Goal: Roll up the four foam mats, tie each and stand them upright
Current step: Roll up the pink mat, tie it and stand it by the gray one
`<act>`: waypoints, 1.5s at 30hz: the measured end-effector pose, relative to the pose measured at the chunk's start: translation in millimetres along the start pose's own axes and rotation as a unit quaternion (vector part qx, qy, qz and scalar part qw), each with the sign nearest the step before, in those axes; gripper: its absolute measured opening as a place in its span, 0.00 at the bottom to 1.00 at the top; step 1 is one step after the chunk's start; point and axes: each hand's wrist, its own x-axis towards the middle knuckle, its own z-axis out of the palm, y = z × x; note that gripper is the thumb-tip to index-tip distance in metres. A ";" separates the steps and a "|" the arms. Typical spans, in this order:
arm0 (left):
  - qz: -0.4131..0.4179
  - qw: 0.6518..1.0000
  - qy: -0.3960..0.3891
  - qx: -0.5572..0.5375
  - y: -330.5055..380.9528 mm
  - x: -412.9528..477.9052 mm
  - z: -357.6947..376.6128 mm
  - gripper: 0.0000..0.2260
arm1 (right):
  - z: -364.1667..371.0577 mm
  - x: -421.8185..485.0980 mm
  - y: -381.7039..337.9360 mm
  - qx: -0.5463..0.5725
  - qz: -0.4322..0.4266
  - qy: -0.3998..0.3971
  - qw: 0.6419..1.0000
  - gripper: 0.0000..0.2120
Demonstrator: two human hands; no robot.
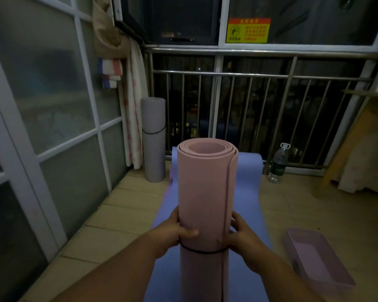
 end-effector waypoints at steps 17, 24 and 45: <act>0.216 0.953 0.206 0.048 39.8 138.9 -14.1 0.44 | 28.1 117.5 -24.5 -0.112 -0.214 0.164 0.957 0.34; 0.266 0.928 0.261 0.021 34.6 198.7 -36.1 0.35 | 33.2 185.0 -27.0 -0.139 -0.216 0.175 0.950 0.37; 0.178 0.926 0.331 -0.021 305.7 129.8 -156.3 0.35 | 133.6 203.3 -321.4 -0.161 -0.125 0.091 0.975 0.38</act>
